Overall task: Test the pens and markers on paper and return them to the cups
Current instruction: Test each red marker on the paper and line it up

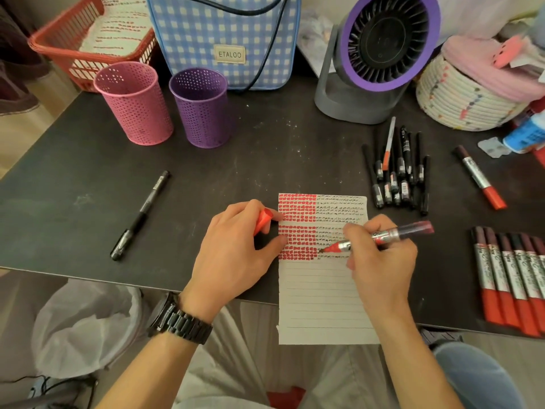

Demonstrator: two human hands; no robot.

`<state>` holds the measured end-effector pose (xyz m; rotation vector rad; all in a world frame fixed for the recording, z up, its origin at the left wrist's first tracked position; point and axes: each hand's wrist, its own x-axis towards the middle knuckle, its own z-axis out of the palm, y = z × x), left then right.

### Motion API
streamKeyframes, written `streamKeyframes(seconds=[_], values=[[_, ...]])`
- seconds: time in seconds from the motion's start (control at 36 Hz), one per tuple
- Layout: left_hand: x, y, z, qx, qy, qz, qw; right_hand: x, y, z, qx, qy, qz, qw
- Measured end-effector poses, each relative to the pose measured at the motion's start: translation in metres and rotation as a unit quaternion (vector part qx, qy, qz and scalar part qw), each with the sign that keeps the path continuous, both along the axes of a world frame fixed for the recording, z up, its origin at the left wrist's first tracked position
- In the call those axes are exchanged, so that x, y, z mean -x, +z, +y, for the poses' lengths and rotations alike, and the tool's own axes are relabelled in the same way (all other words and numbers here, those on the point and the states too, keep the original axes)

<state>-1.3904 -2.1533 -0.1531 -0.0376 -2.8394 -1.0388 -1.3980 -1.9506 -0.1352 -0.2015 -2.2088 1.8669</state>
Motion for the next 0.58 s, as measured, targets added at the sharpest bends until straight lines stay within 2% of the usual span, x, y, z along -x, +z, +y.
streamKeyframes(seconds=[0.08,0.17,0.31,0.47,0.58], values=[[0.000,0.000,0.000,0.007,0.002,-0.005,1.000,0.005,0.009,0.006,0.147,0.005,-0.048,0.988],[0.000,0.000,0.000,0.012,0.004,-0.013,1.000,0.010,0.019,0.012,0.246,0.005,-0.096,0.965],[-0.002,0.003,0.000,0.012,0.004,-0.023,1.000,0.005,0.037,0.023,0.281,0.020,-0.125,0.951],[-0.007,0.016,0.000,-0.123,0.022,-0.018,0.992,-0.022,0.047,0.036,0.350,0.068,-0.156,0.921],[-0.017,0.024,-0.001,-0.179,0.037,-0.031,0.983,-0.037,0.053,0.044,0.341,0.107,-0.160,0.920]])
